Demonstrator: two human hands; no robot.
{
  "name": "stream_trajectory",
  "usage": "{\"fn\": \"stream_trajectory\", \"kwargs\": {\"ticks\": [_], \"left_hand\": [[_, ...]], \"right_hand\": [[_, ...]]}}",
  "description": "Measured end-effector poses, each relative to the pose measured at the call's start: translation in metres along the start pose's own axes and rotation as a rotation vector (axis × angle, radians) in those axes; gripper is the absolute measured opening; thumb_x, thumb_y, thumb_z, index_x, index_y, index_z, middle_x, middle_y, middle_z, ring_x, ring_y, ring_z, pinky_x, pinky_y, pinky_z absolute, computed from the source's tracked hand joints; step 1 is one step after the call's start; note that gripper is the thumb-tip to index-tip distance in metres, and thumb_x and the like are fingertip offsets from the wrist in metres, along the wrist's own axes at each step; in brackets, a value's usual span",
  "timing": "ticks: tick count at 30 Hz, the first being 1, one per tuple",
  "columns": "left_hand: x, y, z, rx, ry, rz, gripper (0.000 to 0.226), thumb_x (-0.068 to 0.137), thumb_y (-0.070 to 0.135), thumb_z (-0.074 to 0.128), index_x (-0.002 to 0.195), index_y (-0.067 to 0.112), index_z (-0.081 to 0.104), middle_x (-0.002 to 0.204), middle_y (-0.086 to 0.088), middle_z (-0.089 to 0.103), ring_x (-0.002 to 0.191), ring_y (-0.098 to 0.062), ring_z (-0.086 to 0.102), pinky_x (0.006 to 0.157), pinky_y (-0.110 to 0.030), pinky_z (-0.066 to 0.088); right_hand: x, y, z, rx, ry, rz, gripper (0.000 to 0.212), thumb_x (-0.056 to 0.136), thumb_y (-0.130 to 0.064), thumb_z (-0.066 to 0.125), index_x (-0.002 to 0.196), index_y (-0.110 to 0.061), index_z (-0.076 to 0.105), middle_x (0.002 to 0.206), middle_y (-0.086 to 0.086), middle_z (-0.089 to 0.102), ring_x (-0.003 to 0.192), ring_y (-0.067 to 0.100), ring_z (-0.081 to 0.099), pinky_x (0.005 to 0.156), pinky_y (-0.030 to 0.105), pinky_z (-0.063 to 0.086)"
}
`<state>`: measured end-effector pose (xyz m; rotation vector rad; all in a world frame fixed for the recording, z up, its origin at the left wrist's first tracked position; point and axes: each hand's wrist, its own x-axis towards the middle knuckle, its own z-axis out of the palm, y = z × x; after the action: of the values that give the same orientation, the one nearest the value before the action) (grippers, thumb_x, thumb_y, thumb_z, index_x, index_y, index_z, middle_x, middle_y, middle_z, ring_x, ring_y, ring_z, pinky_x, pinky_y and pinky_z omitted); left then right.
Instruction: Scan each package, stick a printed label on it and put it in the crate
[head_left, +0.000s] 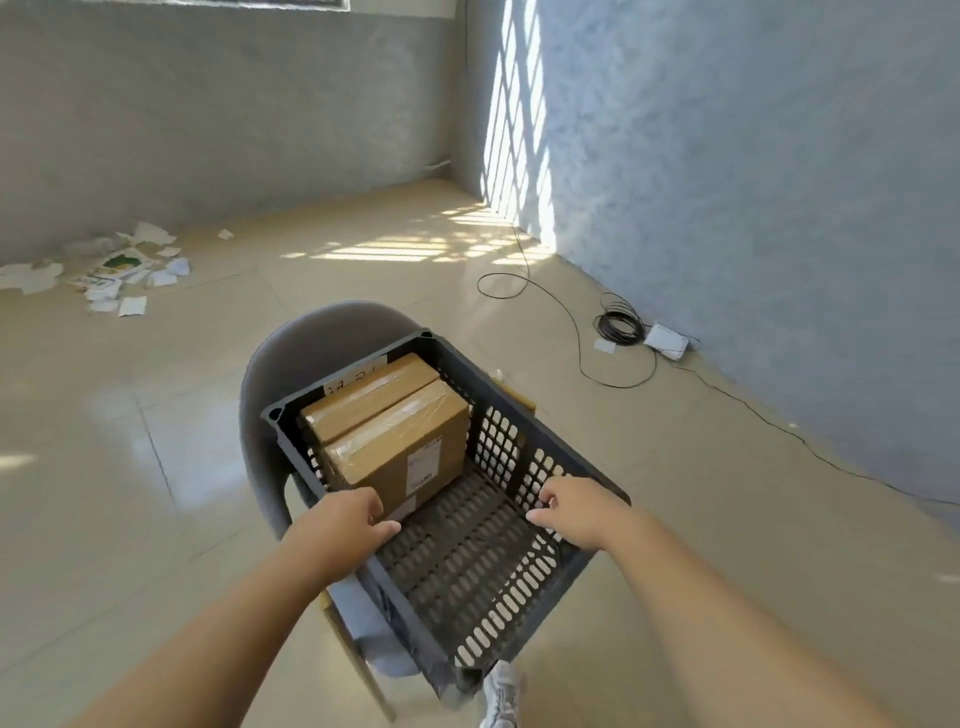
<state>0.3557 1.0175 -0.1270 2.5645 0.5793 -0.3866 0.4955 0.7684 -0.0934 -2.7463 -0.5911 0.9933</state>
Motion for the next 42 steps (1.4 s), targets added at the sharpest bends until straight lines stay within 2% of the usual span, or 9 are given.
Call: {"fn": "stream_trajectory", "kwargs": {"ticks": [5, 10, 15, 20, 24, 27, 32, 37, 42], "left_hand": [[-0.032, 0.044, 0.021, 0.06, -0.162, 0.15, 0.024, 0.087, 0.049, 0.055, 0.095, 0.026, 0.056, 0.087, 0.006, 0.061, 0.078, -0.008, 0.06, 0.075, -0.031, 0.055], [-0.069, 0.091, 0.06, 0.158, -0.283, 0.308, 0.023, 0.086, 0.048, 0.056, 0.096, 0.027, 0.056, 0.089, 0.007, 0.059, 0.079, -0.008, 0.057, 0.068, -0.026, 0.05], [-0.122, 0.138, 0.11, 0.305, -0.301, 0.502, 0.034, 0.086, 0.05, 0.054, 0.108, 0.024, 0.056, 0.104, 0.001, 0.063, 0.091, -0.017, 0.059, 0.08, -0.032, 0.051], [-0.2, 0.179, 0.164, 0.34, -0.339, 0.692, 0.037, 0.087, 0.051, 0.054, 0.11, 0.024, 0.056, 0.111, 0.0, 0.062, 0.099, -0.02, 0.059, 0.081, -0.029, 0.047], [-0.282, 0.209, 0.207, 0.293, -0.41, 0.756, 0.034, 0.087, 0.048, 0.056, 0.109, 0.023, 0.057, 0.109, 0.0, 0.062, 0.095, -0.019, 0.059, 0.083, -0.03, 0.048], [-0.342, 0.23, 0.238, 0.24, -0.462, 0.794, 0.031, 0.086, 0.047, 0.058, 0.105, 0.023, 0.059, 0.105, 0.001, 0.063, 0.089, -0.017, 0.06, 0.078, -0.028, 0.047], [-0.424, 0.272, 0.279, 0.203, -0.513, 0.919, 0.033, 0.086, 0.047, 0.058, 0.109, 0.024, 0.06, 0.103, 0.004, 0.063, 0.089, -0.014, 0.058, 0.081, -0.028, 0.047], [-0.477, 0.327, 0.317, 0.242, -0.534, 1.045, 0.027, 0.086, 0.043, 0.058, 0.108, 0.026, 0.059, 0.096, 0.01, 0.06, 0.08, -0.009, 0.056, 0.068, -0.022, 0.041], [-0.508, 0.403, 0.358, 0.295, -0.52, 1.169, 0.031, 0.087, 0.049, 0.055, 0.111, 0.029, 0.058, 0.093, 0.014, 0.058, 0.085, -0.009, 0.058, 0.077, -0.026, 0.049]], "right_hand": [[-0.091, 0.04, 0.047, 0.107, 0.058, 0.167, 0.037, 0.091, -0.043, 0.054, 0.118, -0.017, 0.056, 0.114, 0.002, 0.061, 0.096, 0.018, 0.056, 0.085, 0.032, 0.046], [-0.182, 0.086, 0.095, 0.155, 0.085, 0.346, 0.046, 0.091, -0.045, 0.054, 0.125, -0.013, 0.054, 0.124, 0.007, 0.059, 0.111, 0.026, 0.056, 0.09, 0.031, 0.044], [-0.282, 0.129, 0.147, 0.236, 0.132, 0.502, 0.044, 0.092, -0.045, 0.053, 0.121, -0.012, 0.057, 0.12, 0.01, 0.061, 0.109, 0.027, 0.056, 0.089, 0.031, 0.046], [-0.393, 0.167, 0.207, 0.336, 0.207, 0.63, 0.047, 0.091, -0.045, 0.054, 0.127, -0.014, 0.053, 0.126, 0.008, 0.058, 0.112, 0.026, 0.054, 0.083, 0.028, 0.04], [-0.485, 0.193, 0.261, 0.4, 0.248, 0.695, 0.045, 0.091, -0.044, 0.055, 0.126, -0.016, 0.053, 0.128, 0.007, 0.057, 0.111, 0.024, 0.054, 0.077, 0.026, 0.037], [-0.549, 0.211, 0.301, 0.45, 0.256, 0.788, 0.048, 0.091, -0.047, 0.055, 0.129, -0.019, 0.052, 0.13, 0.003, 0.056, 0.113, 0.022, 0.053, 0.087, 0.031, 0.043], [-0.636, 0.241, 0.351, 0.557, 0.298, 0.886, 0.051, 0.093, -0.044, 0.056, 0.133, -0.015, 0.048, 0.134, 0.006, 0.052, 0.118, 0.023, 0.051, 0.09, 0.029, 0.041], [-0.706, 0.278, 0.382, 0.634, 0.347, 0.99, 0.052, 0.092, -0.047, 0.054, 0.134, -0.017, 0.046, 0.135, 0.004, 0.052, 0.12, 0.022, 0.051, 0.095, 0.033, 0.042], [-0.759, 0.34, 0.39, 0.664, 0.329, 1.043, 0.055, 0.093, -0.048, 0.052, 0.138, -0.017, 0.043, 0.138, 0.003, 0.05, 0.122, 0.021, 0.049, 0.097, 0.033, 0.043]]}}
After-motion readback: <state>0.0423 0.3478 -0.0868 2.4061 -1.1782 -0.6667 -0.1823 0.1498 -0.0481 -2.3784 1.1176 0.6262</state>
